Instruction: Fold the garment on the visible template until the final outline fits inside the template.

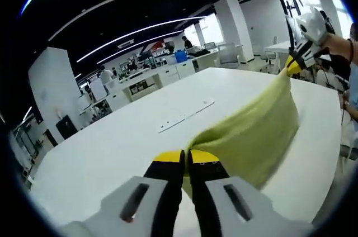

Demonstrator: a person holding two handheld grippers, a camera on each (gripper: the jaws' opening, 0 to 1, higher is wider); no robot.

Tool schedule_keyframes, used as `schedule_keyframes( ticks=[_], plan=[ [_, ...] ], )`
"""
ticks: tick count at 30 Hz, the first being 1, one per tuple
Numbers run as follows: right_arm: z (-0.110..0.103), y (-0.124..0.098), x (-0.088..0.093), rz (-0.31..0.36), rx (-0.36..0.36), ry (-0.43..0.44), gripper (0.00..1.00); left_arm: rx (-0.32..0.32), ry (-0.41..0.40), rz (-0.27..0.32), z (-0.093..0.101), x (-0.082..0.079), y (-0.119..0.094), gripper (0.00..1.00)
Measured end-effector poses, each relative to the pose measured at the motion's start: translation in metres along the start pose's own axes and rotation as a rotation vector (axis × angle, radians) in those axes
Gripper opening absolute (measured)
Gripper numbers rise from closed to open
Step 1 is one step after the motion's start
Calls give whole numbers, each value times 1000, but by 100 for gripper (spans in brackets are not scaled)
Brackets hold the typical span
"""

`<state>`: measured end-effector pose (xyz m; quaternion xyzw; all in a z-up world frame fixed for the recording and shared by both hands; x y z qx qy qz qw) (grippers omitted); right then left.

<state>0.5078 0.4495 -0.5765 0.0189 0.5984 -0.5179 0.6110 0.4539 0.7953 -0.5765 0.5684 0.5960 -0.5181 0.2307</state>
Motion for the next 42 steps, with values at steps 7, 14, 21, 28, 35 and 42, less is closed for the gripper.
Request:
schedule_keyframes(
  ticks=[7, 14, 21, 28, 35, 42],
  plan=[
    [11, 18, -6, 8, 20, 6, 0, -36, 42, -17, -7, 1, 21, 0],
    [20, 44, 0, -18, 21, 26, 0, -40, 54, -37, -10, 12, 44, 0],
    [25, 69, 8, -81, 8, 68, 0, -36, 60, -75, -10, 25, 71, 0],
    [30, 91, 17, -113, -3, 55, 0, -26, 73, -121, -7, 42, 92, 1],
    [33, 118, 33, -154, -17, 81, 0, -19, 63, -171, -2, 59, 112, 1],
    [34, 139, 43, -176, -48, 100, 0, -13, 27, -212, -1, 76, 124, 1]
  ],
)
Point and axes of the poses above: the point that each gripper's makers call its tool centre point, and the gripper's own axes: y roughly forward along the fingers, z roughly to its right, x roughly out of its underside, the point moved 6 cm from there along -y, roughly backward along the fingers, and after that the axes turned 3 degrees about y, right-handed, at the moved point
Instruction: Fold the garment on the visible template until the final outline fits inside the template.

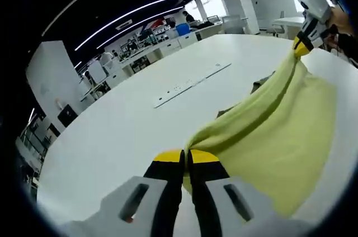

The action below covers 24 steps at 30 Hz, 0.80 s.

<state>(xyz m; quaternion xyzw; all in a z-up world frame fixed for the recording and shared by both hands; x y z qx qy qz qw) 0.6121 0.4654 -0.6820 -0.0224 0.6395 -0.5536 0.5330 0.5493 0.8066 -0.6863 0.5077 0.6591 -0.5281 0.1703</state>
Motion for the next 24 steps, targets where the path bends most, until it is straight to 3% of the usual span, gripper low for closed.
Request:
schedule_keyframes(
  ticks=[8, 14, 18, 24],
  plan=[
    [0, 19, 12, -36, -13, -3, 0, 17, 36, -29, 5, 13, 16, 1],
    [1, 30, 15, -46, -27, -8, 2, 16, -16, -50, 4, 21, 27, 2],
    [2, 35, 19, -53, -33, -5, 4, 37, -73, -29, 4, 23, 30, 2],
    [7, 37, 21, -36, -57, 65, 7, 44, -107, -15, 0, 27, 30, 7]
  ],
)
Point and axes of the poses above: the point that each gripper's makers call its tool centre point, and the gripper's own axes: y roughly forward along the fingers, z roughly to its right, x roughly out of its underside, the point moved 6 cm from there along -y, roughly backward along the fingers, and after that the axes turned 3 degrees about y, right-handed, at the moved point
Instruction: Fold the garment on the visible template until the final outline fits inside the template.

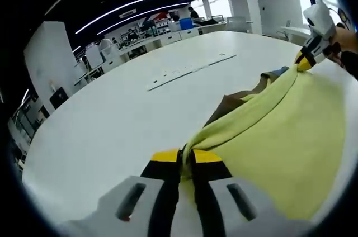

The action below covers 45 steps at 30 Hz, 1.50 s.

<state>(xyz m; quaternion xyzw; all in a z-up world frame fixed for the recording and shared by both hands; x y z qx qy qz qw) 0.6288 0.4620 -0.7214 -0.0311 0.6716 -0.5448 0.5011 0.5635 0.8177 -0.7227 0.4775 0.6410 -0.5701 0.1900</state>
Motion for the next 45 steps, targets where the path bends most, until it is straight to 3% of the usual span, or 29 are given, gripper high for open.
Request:
schedule_keyframes(
  ticks=[5, 8, 14, 18, 22, 27, 34, 40, 45],
  plan=[
    [1, -7, 2, 5, -4, 29, 26, -19, 71, -21, -6, 2, -5, 17],
    [-2, -13, 3, 7, -12, 28, 30, 1, 79, -20, -6, 6, -11, 18],
    [-6, -18, 1, 21, -5, -39, 32, 71, 125, 16, -7, 10, -18, 20],
    [-10, -18, -1, 8, 14, -134, 27, 80, 167, 10, -8, 10, -15, 19],
    [-7, -10, -1, 12, 24, -147, 20, 81, 164, 25, -11, 7, -6, 18],
    [5, 2, -3, 69, 51, -31, 19, 70, 122, 41, -14, 3, 6, 16],
    [18, 9, -6, 109, 104, 129, 18, -10, 4, 31, -22, 0, 18, 16],
    [22, 7, -4, 119, 100, 210, 20, -47, -56, 17, -28, 2, 14, 24],
    [13, -2, -7, 140, 59, 287, 31, -46, -96, 11, -30, 4, 1, 35]
  ],
)
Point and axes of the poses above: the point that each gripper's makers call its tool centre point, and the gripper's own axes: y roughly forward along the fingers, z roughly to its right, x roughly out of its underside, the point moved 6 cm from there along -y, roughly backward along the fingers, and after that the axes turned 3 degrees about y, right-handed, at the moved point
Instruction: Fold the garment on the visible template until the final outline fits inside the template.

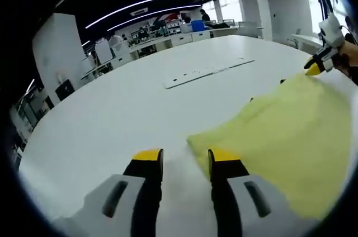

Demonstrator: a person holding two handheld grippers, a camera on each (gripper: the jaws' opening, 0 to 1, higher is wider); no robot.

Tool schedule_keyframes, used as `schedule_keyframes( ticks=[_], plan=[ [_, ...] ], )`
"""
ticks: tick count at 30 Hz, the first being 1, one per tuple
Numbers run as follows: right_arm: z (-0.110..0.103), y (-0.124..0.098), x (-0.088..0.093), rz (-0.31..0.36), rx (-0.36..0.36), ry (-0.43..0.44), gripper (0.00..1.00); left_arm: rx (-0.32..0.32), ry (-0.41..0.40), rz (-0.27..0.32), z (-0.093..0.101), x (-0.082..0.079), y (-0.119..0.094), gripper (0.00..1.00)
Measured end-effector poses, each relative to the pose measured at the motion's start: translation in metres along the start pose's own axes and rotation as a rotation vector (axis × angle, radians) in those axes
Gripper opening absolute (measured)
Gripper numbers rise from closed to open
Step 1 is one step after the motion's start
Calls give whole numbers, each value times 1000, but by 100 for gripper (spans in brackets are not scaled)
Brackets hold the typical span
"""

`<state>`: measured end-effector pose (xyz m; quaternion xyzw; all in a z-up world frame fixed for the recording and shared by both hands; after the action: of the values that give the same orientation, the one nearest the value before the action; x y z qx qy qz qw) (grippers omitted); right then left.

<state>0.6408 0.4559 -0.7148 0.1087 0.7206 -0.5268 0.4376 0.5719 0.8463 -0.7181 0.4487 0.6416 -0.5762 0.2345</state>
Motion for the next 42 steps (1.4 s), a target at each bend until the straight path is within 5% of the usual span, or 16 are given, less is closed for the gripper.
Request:
schedule_keyframes(
  ticks=[3, 9, 13, 23, 35, 42],
  plan=[
    [-8, -8, -1, 14, -47, 95, 40, 13, -48, 14, -2, -1, -12, 44],
    [-25, -29, -3, 28, -115, 144, 58, 53, -93, 30, -3, 2, -35, 61],
    [-34, -41, 3, 12, -141, 126, 68, 93, -92, 27, -2, 6, -50, 69],
    [-48, -78, 37, -64, -174, 50, 75, 185, -49, 36, 10, 18, -82, 85],
    [-66, -112, 78, -110, -209, 12, 72, 323, -71, 45, 34, 36, -117, 85],
    [-66, -121, 90, -111, -239, 53, 63, 376, -84, 9, 40, 52, -130, 71]
  ],
)
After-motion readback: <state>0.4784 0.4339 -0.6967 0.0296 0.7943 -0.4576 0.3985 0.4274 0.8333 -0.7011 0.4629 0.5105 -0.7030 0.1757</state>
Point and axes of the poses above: the point that each gripper's makers call its tool centre point, and the gripper's own axes: y roughly forward along the fingers, z roughly to its right, x roughly out of its underside, the point moved 6 cm from there along -y, roughly backward along the fingers, and after that the axes turned 3 degrees about y, right-handed, at the moved point
